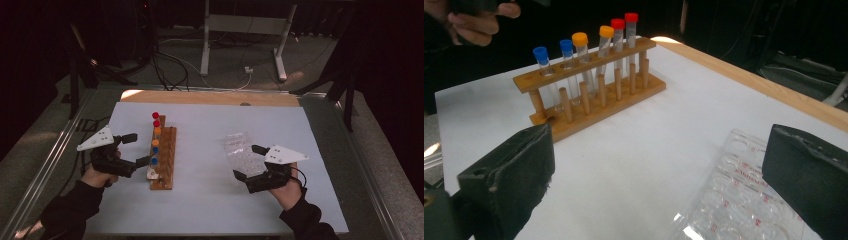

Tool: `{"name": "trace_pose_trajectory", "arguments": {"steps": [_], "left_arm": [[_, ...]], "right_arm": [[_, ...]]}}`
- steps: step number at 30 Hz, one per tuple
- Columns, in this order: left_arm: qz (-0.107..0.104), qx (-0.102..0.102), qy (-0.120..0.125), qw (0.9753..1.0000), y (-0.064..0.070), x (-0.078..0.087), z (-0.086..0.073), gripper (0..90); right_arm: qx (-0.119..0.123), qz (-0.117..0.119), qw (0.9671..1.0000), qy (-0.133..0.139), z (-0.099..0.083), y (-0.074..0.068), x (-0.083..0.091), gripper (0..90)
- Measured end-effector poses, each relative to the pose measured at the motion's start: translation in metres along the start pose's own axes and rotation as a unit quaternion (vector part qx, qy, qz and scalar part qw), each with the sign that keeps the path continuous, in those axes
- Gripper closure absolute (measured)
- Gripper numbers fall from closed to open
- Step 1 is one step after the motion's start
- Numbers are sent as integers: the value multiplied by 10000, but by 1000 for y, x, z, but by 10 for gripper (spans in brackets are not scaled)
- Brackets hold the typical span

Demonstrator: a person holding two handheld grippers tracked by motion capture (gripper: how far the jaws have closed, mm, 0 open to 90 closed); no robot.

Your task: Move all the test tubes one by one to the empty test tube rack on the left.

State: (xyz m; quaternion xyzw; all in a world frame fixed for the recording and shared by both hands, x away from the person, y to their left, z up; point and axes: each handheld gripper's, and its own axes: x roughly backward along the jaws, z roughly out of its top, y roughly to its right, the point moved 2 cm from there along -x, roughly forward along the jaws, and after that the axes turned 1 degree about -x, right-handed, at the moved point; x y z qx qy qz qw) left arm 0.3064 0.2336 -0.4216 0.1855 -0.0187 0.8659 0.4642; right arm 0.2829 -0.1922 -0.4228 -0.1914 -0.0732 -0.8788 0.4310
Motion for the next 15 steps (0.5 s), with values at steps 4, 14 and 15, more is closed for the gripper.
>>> {"name": "trace_pose_trajectory", "arguments": {"steps": [4,14,15], "left_arm": [[-80,-31,32,10000,5,5,-12,6],[-157,-120,-174,9997,15,14,-45,6],[-160,-120,-183,9996,16,14,-48,6]], "right_arm": [[-33,-10,10000,-10,-4,1,2,8],[-40,-5,10000,-23,-7,2,4,8],[-43,2,10000,-16,-8,2,4,8]]}}
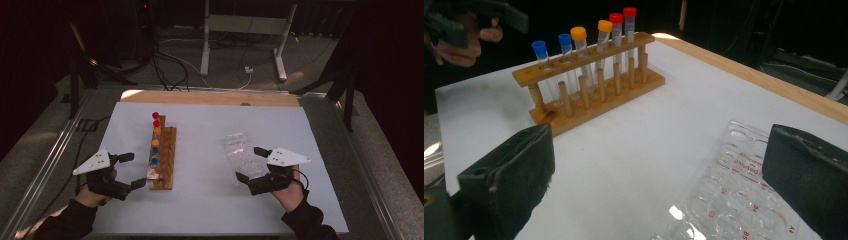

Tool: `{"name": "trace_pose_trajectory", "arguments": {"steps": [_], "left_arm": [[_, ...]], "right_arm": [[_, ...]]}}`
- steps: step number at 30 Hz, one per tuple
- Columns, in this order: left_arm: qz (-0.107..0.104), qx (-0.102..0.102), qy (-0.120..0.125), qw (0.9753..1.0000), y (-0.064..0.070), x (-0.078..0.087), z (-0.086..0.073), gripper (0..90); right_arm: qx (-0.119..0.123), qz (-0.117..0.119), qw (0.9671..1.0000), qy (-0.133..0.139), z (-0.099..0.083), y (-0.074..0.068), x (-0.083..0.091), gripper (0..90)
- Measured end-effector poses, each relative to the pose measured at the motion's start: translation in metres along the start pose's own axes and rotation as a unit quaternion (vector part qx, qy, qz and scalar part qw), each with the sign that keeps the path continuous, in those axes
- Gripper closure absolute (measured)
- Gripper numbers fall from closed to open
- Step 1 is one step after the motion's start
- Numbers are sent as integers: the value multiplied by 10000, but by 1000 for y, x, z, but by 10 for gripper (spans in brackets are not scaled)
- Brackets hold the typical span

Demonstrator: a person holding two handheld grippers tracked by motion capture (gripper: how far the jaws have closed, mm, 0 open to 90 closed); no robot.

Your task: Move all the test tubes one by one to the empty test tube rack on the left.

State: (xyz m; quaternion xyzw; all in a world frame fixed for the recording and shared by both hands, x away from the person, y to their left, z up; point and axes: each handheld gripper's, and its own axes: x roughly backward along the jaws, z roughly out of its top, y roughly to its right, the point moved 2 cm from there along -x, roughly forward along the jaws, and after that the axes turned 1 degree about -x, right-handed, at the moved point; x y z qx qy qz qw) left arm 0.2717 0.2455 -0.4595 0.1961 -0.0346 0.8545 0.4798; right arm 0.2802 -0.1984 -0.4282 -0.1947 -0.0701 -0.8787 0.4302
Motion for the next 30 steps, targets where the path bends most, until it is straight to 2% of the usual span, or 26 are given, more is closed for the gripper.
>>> {"name": "trace_pose_trajectory", "arguments": {"steps": [7,11,15,17,22,30], "left_arm": [[5,22,-142,9999,5,-6,-20,6],[81,25,-175,9998,8,-9,-30,6],[247,-122,-279,9992,9,-14,-40,7],[317,-198,-240,9990,9,-16,-43,7],[415,-67,-3,9991,5,-14,-45,7],[389,8,-13,9992,10,-12,-39,6]], "right_arm": [[8,0,10000,10,-2,0,1,8],[1,16,10000,21,-4,0,2,8],[37,-2,10000,31,-7,0,4,8],[44,6,10000,24,-9,0,4,8],[44,38,10000,55,-12,1,2,8],[48,0,10000,59,-13,3,2,8]]}}
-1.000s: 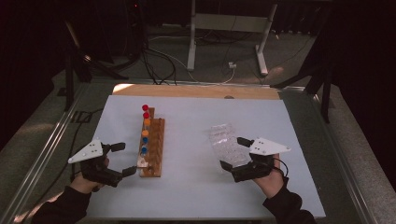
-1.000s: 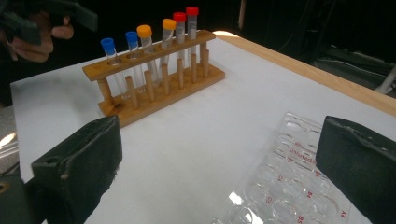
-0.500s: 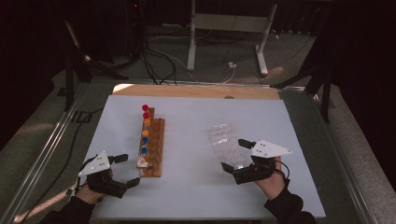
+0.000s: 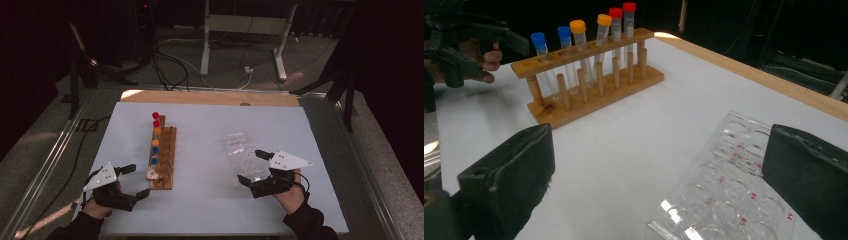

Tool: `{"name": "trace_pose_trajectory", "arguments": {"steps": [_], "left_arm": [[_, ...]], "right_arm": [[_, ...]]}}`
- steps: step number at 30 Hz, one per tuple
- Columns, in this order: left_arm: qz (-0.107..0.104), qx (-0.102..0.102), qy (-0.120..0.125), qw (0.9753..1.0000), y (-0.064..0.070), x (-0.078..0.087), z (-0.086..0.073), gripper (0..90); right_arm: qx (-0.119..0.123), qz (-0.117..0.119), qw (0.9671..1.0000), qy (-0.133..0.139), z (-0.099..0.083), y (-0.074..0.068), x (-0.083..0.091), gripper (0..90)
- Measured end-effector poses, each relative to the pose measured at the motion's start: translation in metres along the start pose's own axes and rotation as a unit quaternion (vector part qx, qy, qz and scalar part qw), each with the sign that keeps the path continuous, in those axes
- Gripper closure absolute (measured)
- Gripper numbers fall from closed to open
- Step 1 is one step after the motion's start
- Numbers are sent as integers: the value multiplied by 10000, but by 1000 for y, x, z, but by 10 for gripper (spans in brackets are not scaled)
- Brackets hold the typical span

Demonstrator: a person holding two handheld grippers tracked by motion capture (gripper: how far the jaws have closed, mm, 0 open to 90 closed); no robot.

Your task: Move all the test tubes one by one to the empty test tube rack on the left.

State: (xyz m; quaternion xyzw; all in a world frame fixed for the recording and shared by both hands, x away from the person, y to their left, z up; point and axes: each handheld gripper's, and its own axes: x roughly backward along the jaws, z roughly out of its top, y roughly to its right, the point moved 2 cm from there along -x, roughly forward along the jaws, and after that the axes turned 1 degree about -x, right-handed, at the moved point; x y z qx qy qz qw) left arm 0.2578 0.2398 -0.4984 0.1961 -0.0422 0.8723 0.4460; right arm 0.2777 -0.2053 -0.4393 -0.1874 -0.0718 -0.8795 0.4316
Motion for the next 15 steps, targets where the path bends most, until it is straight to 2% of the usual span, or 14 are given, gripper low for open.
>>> {"name": "trace_pose_trajectory", "arguments": {"steps": [5,15], "left_arm": [[-12,-51,-48,10000,2,-2,1,7],[-25,-25,-49,10000,2,-2,1,7]], "right_arm": [[-8,-25,10000,-8,-1,1,0,8],[-9,-43,10000,-8,-1,2,0,8]]}}
